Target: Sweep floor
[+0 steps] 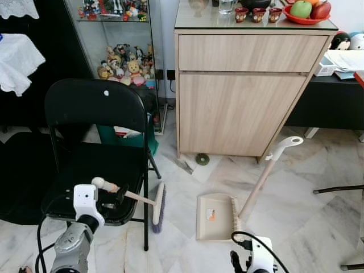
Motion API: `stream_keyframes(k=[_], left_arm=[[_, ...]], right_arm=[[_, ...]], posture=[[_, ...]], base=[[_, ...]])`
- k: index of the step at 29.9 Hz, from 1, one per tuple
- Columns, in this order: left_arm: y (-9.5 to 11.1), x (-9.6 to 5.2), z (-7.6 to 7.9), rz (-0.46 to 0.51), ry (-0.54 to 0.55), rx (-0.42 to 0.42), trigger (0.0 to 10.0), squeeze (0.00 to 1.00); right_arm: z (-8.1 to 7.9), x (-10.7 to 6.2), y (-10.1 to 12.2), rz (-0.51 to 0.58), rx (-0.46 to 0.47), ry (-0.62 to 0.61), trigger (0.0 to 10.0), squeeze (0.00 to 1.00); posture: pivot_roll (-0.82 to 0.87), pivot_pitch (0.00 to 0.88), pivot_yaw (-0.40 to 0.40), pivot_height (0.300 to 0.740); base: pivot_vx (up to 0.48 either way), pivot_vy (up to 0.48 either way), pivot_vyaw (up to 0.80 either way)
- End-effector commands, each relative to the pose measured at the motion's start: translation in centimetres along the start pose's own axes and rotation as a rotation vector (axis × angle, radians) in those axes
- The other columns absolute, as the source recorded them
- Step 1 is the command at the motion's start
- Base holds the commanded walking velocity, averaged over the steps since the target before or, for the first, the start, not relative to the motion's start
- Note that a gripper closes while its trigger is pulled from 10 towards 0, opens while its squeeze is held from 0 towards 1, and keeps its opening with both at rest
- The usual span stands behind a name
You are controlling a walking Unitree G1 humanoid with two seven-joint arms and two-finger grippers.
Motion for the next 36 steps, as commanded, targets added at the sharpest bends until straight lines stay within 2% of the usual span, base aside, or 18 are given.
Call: stream_keyframes(k=[1, 9, 10, 11, 12, 13, 14, 16, 17, 18, 20, 36], left_arm=[[-0.08, 0.09, -0.02, 0.004, 0.022, -0.014, 10.0, 0.00], [0.11, 0.40, 0.15, 0.010, 0.027, -0.010, 10.0, 0.00], [0.10, 0.39, 0.14, 0.009, 0.027, -0.009, 6.4, 0.00], [0.09, 0.39, 0.13, 0.009, 0.028, -0.007, 6.4, 0.00], [0.06, 0.36, 0.11, 0.007, 0.029, -0.004, 2.6, 0.00], [0.03, 0.35, 0.08, 0.004, 0.032, -0.002, 1.5, 0.00], [0.00, 0.32, 0.00, 0.002, 0.035, 0.000, 1.6, 0.00], [-0.06, 0.23, -0.18, -0.002, 0.041, 0.002, 2.8, 0.00], [-0.06, 0.23, -0.18, -0.002, 0.041, 0.002, 2.8, 0.00], [-0.09, 0.18, -0.28, -0.004, 0.043, 0.003, 7.4, 0.00], [-0.10, 0.13, -0.41, -0.005, 0.047, 0.003, 10.0, 0.00], [0.42, 0.84, 0.17, 0.022, 0.051, -0.011, 10.0, 0.00]], right_arm=[[-0.10, -0.07, -0.46, -0.020, -0.003, 0.003, 10.0, 0.00], [-0.12, -0.09, -0.54, -0.022, -0.001, 0.003, 10.0, 0.00], [-0.13, -0.09, -0.55, -0.022, -0.001, 0.003, 10.0, 0.00], [-0.13, -0.09, -0.55, -0.022, -0.001, 0.003, 10.0, 0.00], [-0.11, -0.10, -0.58, -0.023, 0.000, 0.003, 10.0, 0.00], [-0.11, -0.10, -0.60, -0.023, 0.000, 0.002, 10.0, 0.00], [-0.11, -0.11, -0.62, -0.023, 0.000, 0.003, 10.0, 0.00], [-0.11, -0.11, -0.64, -0.024, -0.001, 0.003, 10.0, 0.00], [-0.11, -0.11, -0.64, -0.024, -0.001, 0.003, 10.0, 0.00], [-0.12, -0.12, -0.65, -0.024, 0.000, 0.003, 10.0, 0.00], [-0.11, -0.12, -0.65, -0.024, -0.001, 0.004, 10.0, 0.00], [-0.06, -0.11, -0.62, -0.024, -0.002, 0.004, 10.0, 0.00]], posture=[[-0.04, 0.079, -0.002, 0.740], [-0.05, 0.081, 0.000, 0.740], [-0.05, 0.081, 0.000, 0.740], [-0.05, 0.081, 0.000, 0.740], [-0.05, 0.082, 0.001, 0.740], [-0.05, 0.082, 0.001, 0.740], [-0.05, 0.083, 0.000, 0.740], [-0.04, 0.084, 0.000, 0.740], [-0.04, 0.084, 0.000, 0.740], [-0.04, 0.084, 0.000, 0.740], [-0.04, 0.085, -0.001, 0.740], [-0.05, 0.084, -0.004, 0.740]], base=[[0.000, 0.000, 0.00], [0.000, 0.000, 0.00], [0.000, 0.000, 0.00], [0.000, 0.000, 0.00], [0.000, 0.000, 0.00], [0.000, 0.000, 0.00], [0.000, 0.000, 0.00], [0.000, 0.000, 0.00], [0.000, 0.000, 0.00], [0.000, 0.000, 0.00], [0.000, 0.000, 0.00], [0.000, 0.000, 0.00]])
Point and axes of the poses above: a point about 5 cm out from each wrist's last joint towards the gripper, its own x axis pointing out of the wrist towards the gripper, its own y axis along the axis of the wrist's last joint, z = x × y, the point moved 2 cm from there along x, pointing out of the wrist towards the gripper, and after that the axes turned 2 degrees about -x, right-handed, at the moved point
